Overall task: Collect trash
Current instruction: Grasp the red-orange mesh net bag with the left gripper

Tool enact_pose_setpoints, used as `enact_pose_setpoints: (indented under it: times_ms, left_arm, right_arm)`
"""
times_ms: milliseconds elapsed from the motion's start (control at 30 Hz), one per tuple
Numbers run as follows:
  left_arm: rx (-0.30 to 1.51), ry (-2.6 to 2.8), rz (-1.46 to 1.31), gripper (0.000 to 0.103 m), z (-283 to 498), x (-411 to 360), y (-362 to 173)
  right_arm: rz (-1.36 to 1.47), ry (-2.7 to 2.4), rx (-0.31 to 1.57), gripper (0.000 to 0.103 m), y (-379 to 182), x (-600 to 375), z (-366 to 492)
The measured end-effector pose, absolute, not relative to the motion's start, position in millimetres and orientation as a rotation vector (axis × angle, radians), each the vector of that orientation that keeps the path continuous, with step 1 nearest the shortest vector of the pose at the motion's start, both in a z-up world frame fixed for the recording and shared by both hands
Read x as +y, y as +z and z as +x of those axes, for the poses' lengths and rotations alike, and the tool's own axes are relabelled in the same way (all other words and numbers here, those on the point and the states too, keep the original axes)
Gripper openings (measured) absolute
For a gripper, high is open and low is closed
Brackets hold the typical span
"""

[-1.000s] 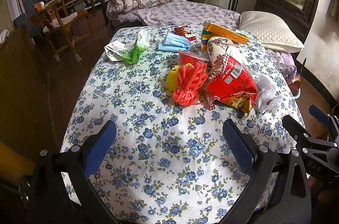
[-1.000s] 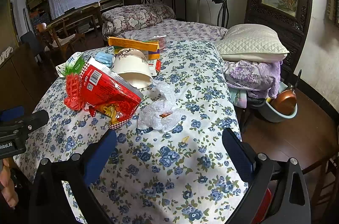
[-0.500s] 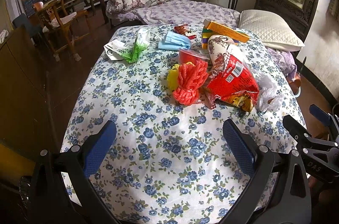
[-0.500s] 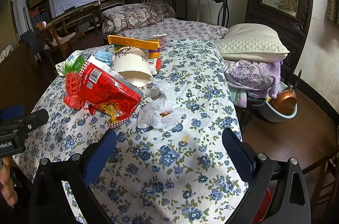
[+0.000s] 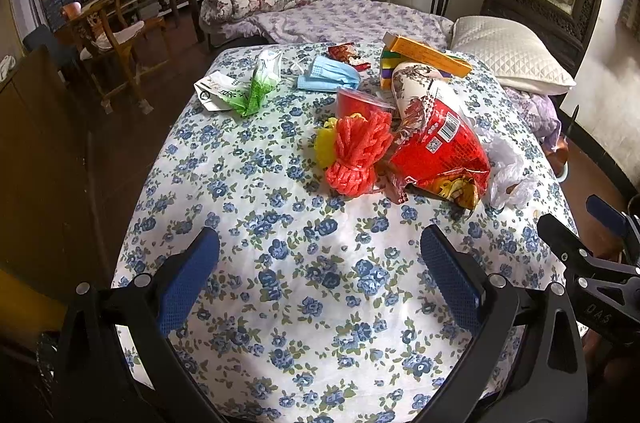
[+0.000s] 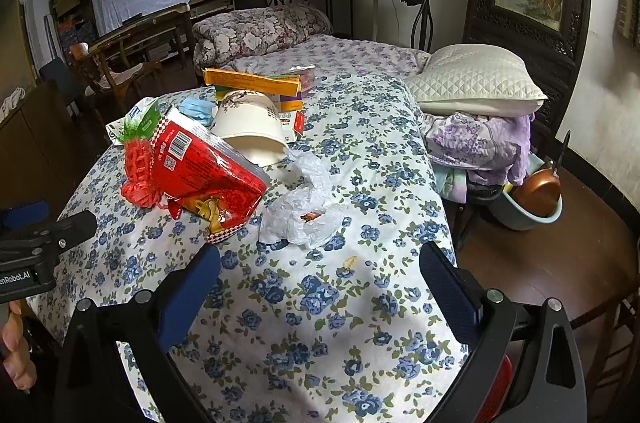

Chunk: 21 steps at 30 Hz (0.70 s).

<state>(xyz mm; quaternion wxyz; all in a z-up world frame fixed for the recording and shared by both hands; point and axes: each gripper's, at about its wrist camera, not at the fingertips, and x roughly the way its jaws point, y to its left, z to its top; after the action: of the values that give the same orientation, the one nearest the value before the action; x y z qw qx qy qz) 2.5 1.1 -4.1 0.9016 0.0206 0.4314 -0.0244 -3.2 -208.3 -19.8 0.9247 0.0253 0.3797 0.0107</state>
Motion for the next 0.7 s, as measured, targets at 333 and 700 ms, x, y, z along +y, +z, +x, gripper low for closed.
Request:
enact_pose_setpoints:
  times_ms: [333,700]
  left_arm:
    - [0.903,-0.124,0.113,0.096,14.4,0.4,-15.7]
    - [0.951,-0.124,0.194,0.086,74.5,-6.2,-39.6]
  right_arm:
    - [0.039,0.003,0.810,0.097,-24.6,-208.9,0.5]
    - [0.057,0.005,0.807,0.097,-27.1,-215.3,3.3]
